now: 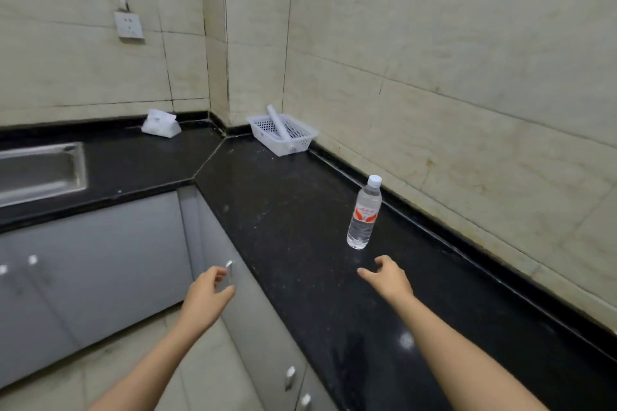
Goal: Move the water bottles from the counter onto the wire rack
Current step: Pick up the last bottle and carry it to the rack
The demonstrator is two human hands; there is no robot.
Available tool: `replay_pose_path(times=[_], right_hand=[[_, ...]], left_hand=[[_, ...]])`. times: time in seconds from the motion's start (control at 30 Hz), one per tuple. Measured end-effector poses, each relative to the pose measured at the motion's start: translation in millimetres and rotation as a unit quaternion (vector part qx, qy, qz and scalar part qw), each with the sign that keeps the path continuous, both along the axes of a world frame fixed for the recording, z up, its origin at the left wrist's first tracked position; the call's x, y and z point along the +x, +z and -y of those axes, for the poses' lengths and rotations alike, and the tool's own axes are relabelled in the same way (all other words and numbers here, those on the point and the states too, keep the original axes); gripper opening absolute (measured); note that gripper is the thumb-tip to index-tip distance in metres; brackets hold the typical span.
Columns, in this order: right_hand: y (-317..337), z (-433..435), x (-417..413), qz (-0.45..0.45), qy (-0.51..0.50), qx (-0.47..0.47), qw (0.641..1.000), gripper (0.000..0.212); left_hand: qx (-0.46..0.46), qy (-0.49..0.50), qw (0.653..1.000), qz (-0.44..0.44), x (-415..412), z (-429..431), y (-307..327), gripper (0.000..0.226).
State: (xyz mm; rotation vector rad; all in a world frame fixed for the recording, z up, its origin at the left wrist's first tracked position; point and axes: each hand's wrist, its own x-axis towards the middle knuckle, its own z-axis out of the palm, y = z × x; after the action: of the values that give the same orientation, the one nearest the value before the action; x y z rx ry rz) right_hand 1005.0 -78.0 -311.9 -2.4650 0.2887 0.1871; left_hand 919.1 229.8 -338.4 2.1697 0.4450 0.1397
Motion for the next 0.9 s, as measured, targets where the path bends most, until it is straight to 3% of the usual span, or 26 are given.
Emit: replay_pose_path(times=[0.33,0.47,0.57,0.7,0.9], right_hand=[[-37,-20,157,0.043,-0.187,0.145,0.971,0.085],[-48,-36,197,0.108,-0.276,0.166,0.941,0.081],[-54,-45,209,0.14,-0.313,0.154,0.927,0.072],[-51,-46,213,0.12,-0.304,0.111,0.939,0.062],[-43,-41,164,0.091,-0.35,0.082,0.929,0.053]], left_hand=[[0.067,-0.043,0.996,-0.046,141,-16,-5,0.036],[0.062,-0.045,0.996,-0.052,195,-27,-6,0.036],[0.059,-0.054,0.995,-0.061,217,-28,-14,0.036],[0.056,-0.084,0.992,-0.075,244,-26,-21,0.037],[0.032,-0.203,0.978,-0.027,287,-5,-10,0.035]])
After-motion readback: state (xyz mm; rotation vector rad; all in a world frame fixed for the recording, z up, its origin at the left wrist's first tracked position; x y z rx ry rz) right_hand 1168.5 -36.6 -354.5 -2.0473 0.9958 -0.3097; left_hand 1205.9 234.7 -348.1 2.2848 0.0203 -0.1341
